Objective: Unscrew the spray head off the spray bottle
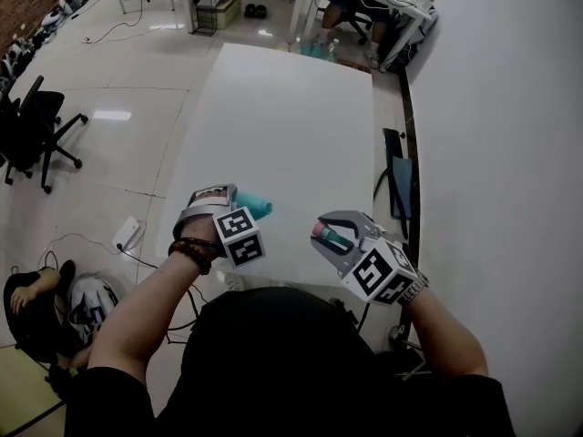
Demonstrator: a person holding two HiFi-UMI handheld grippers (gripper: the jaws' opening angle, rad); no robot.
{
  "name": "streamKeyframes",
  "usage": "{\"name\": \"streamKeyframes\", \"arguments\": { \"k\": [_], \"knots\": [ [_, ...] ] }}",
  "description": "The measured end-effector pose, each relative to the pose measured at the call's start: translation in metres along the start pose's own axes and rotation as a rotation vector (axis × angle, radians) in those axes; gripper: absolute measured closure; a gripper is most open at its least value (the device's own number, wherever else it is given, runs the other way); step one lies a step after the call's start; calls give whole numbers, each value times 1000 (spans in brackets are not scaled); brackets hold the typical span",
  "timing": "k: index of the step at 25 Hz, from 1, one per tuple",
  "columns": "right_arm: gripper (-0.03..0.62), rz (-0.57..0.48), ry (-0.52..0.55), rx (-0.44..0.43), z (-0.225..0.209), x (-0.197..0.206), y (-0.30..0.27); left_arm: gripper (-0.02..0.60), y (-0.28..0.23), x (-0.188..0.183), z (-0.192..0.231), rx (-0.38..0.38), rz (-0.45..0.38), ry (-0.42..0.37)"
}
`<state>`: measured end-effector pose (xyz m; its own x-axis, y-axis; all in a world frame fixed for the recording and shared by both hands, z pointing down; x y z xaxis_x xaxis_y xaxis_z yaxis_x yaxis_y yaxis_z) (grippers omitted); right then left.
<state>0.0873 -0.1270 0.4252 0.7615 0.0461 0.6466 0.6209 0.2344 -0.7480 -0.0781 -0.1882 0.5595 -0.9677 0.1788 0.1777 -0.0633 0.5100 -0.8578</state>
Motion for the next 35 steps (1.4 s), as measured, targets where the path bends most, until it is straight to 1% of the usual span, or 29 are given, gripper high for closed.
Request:
{"name": "streamKeyframes", "arguments": {
  "k": [6,8,9,11,14,16,17,19,22,26,31,35],
  "knots": [
    [465,-34,-21,11,-5,10,15,164,-15,15,8,-6,9,50],
    [464,-38,-38,23,-7,15,17,164,-19,19,11,0,3,82],
    [464,-40,-51,33,-9,18,17,163,-20,19,12,8,-7,112],
    [464,-53,-87,53,-14,22,13,163,-22,16,16,32,-48,199],
    [464,-64,-160,106,-22,38,-3,163,-25,5,17,81,-148,348],
    [464,-52,-217,148,-28,54,-19,163,-29,-4,16,110,-220,438],
    [464,-40,-247,169,-32,61,-28,163,-31,-8,15,121,-251,470],
    [464,-10,-297,211,-39,74,-48,163,-35,-15,12,140,-295,511],
    [464,60,-330,263,-48,91,-77,163,-40,-28,5,178,-336,531],
    [464,137,-299,280,-54,104,-106,161,-42,-43,-2,193,-375,513],
    [464,160,-284,268,-63,109,-125,161,-51,-52,2,173,-398,510],
    [464,154,-301,250,-67,110,-134,161,-55,-59,-1,177,-413,518]
  ]
}}
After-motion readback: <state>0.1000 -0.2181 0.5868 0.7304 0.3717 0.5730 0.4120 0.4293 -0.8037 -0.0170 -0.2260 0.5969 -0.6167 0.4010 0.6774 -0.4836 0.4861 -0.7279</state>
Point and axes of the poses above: the fingertips, and each gripper's own axes: y backward along the fingers, z to its left, x out of its underside, the point moved 5 cm from there along y, backward along the fingers, and after that the axes turned 8 degrees about -x, right-handed, at the moved point
